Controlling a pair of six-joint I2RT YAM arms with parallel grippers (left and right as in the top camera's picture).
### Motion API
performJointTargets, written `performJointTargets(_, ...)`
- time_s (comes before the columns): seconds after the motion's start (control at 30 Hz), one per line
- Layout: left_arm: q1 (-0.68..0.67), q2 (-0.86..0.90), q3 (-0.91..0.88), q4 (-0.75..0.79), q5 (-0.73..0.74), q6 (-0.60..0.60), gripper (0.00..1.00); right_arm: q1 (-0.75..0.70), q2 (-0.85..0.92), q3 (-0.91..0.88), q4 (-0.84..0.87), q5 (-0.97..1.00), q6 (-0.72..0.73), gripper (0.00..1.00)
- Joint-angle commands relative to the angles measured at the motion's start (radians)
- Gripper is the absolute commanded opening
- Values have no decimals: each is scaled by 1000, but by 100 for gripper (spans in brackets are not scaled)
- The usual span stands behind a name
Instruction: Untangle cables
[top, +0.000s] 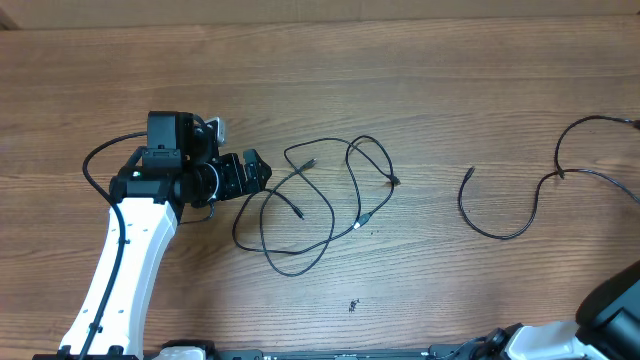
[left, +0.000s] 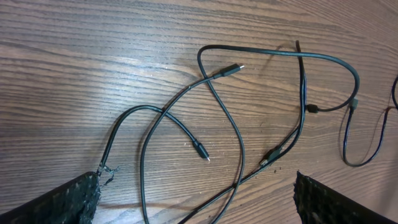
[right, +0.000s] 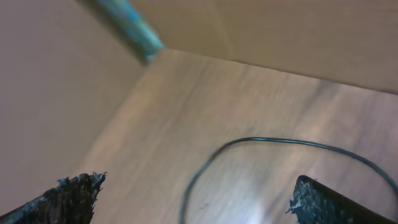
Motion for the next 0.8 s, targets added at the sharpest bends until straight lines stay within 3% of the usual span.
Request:
performJointTargets(0.0, 2, 5, 6, 1, -2, 19, 99, -4, -136, 7, 20, -228, -5, 100)
performJointTargets(0.23, 2, 5, 6, 1, -2, 19, 99, 22, -304, 7, -2, -562, -5, 100)
performJointTargets(0.37, 2, 5, 6, 1, -2, 19, 99, 56, -333, 6, -111, -547, -89, 100)
performJointTargets(0.47, 2, 5, 6, 1, -2, 19, 100, 77, -301, 6, -217, -429, -154, 100)
performJointTargets(0.57, 2, 5, 6, 1, -2, 19, 100, 97, -217, 5, -259, -406, -246, 100)
performJointTargets(0.77, 2, 5, 6, 1, -2, 19, 100, 144, -35, 5, -283, -372, -249, 100)
